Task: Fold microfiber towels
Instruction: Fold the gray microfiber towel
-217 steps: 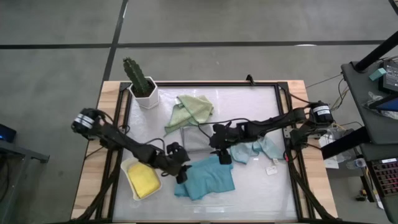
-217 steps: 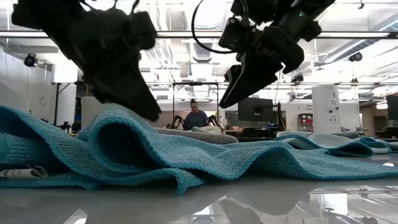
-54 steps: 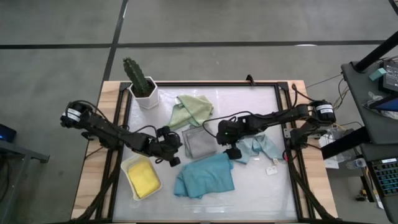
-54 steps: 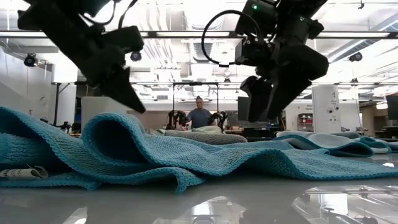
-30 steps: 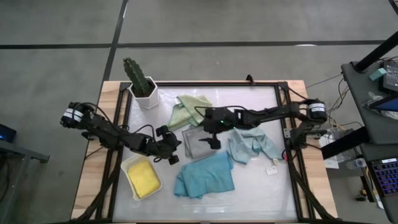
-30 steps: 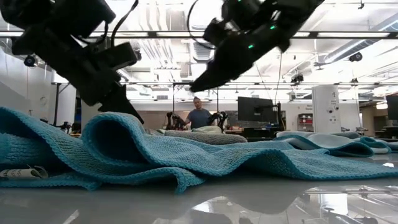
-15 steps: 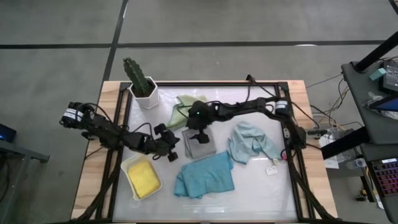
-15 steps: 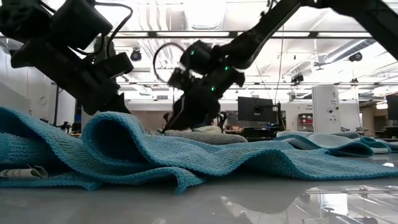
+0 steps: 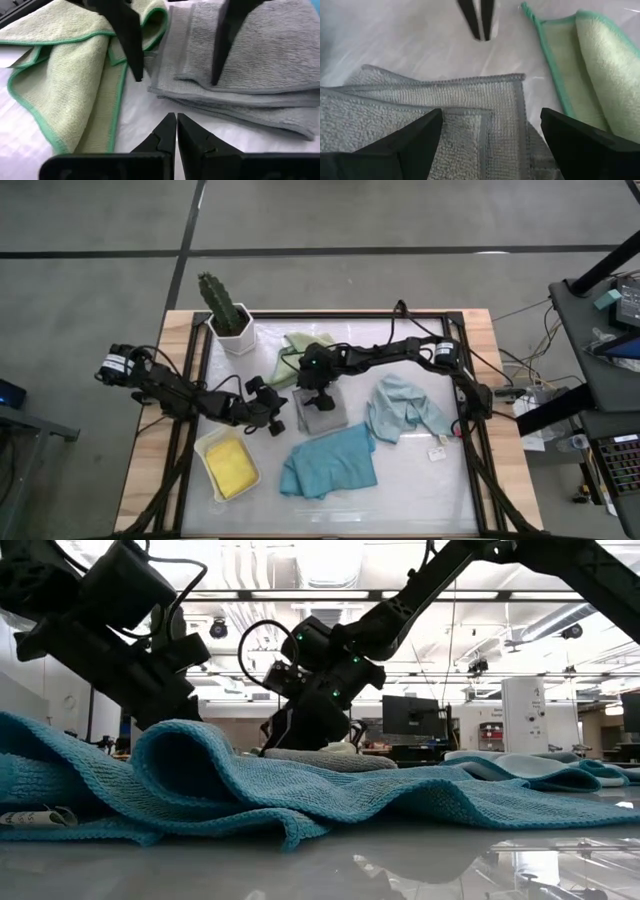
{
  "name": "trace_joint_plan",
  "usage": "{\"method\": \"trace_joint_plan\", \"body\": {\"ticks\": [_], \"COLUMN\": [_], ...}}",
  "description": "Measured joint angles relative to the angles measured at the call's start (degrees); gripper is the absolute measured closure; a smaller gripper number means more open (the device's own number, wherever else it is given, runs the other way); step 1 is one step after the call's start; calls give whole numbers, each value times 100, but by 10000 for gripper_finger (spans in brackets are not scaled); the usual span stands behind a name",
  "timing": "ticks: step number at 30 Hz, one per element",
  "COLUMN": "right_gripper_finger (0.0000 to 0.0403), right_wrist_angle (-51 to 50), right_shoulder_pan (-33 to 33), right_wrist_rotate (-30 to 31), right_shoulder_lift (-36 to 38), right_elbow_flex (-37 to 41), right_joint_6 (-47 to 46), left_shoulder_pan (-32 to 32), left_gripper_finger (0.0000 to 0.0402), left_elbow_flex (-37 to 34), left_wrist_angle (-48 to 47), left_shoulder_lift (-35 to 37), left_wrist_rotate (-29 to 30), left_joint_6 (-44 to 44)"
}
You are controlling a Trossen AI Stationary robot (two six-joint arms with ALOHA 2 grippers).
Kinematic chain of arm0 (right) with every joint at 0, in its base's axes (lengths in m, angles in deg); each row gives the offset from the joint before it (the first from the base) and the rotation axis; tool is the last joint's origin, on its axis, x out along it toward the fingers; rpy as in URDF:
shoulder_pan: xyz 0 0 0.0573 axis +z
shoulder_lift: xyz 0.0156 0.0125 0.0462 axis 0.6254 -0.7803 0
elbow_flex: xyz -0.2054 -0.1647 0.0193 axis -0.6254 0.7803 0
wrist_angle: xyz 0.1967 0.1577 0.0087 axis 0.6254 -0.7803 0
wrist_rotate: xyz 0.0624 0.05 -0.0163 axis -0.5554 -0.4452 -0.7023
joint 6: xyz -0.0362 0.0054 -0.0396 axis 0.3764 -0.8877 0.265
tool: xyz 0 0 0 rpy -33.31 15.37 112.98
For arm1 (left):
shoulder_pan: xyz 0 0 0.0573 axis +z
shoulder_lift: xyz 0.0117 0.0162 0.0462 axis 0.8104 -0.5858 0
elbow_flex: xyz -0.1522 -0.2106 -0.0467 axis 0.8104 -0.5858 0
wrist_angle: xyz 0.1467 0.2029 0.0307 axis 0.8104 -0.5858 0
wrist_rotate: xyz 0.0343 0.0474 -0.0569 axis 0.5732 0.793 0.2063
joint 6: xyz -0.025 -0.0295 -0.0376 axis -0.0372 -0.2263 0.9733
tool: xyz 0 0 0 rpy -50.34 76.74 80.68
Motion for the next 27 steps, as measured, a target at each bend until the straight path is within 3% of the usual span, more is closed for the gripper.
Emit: {"method": "trace_joint_plan", "body": {"ticks": [12, 27], "right_gripper_finger": [87, 258], "right_wrist_angle": [74, 27], "right_shoulder_pan": [0, 0], "right_wrist_rotate": [3, 7], "right_shoulder_lift": [4, 59], "right_elbow_flex": [2, -2], "right_joint_6": [-7, -101], "left_shoulder_pan": [78, 83], "left_gripper_finger": [402, 402], "left_elbow_flex": [-2, -4], "left_wrist_angle": [113, 178], "left_shoulder_lift": [0, -143], "left_wrist_rotate": [23, 21], "left_joint_6": [-16, 1]}}
